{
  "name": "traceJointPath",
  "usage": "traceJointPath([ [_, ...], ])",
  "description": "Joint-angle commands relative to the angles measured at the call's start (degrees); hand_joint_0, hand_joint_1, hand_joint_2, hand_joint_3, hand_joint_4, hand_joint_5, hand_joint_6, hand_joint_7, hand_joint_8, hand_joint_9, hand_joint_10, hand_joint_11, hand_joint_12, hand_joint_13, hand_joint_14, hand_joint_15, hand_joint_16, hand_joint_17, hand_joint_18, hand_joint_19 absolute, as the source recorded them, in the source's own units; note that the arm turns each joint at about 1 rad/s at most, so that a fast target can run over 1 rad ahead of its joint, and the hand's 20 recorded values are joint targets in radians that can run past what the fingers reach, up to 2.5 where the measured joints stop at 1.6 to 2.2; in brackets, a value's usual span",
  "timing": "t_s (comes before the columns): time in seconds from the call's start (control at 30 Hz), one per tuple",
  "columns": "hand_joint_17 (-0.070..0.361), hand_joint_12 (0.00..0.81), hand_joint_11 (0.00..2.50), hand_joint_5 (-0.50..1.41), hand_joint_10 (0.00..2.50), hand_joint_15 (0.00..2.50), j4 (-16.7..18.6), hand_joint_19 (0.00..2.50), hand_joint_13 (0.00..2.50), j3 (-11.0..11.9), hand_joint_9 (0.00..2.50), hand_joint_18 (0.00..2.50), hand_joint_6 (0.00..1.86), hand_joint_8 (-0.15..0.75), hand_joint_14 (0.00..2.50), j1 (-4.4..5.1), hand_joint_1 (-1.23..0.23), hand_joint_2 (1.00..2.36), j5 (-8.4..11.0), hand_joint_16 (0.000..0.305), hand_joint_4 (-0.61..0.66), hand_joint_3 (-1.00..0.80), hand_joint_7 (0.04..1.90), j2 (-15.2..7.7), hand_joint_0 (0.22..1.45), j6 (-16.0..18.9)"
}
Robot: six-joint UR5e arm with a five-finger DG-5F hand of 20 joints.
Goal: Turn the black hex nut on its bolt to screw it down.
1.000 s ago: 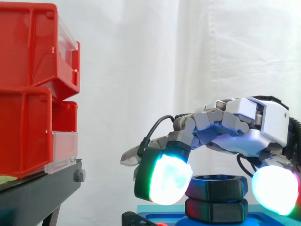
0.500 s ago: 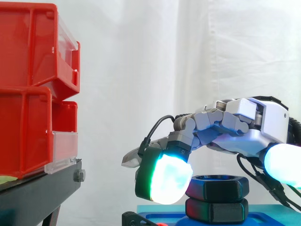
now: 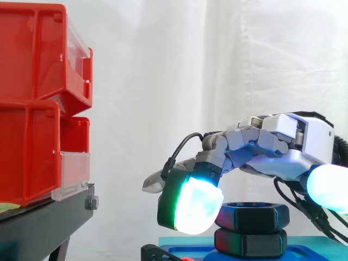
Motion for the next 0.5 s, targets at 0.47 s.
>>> traceJointPath([
  [0.47,0.123,0.339,0.23,-0.12,0.01,0.19,0.0,0.63,0.57,0.0,0.61,0.6,0.56,0.316,0.01,-0.03,-0.67,1.0,-0.02,0.055,0.33,-0.49,1.0,0.0,0.52,0.0],
])
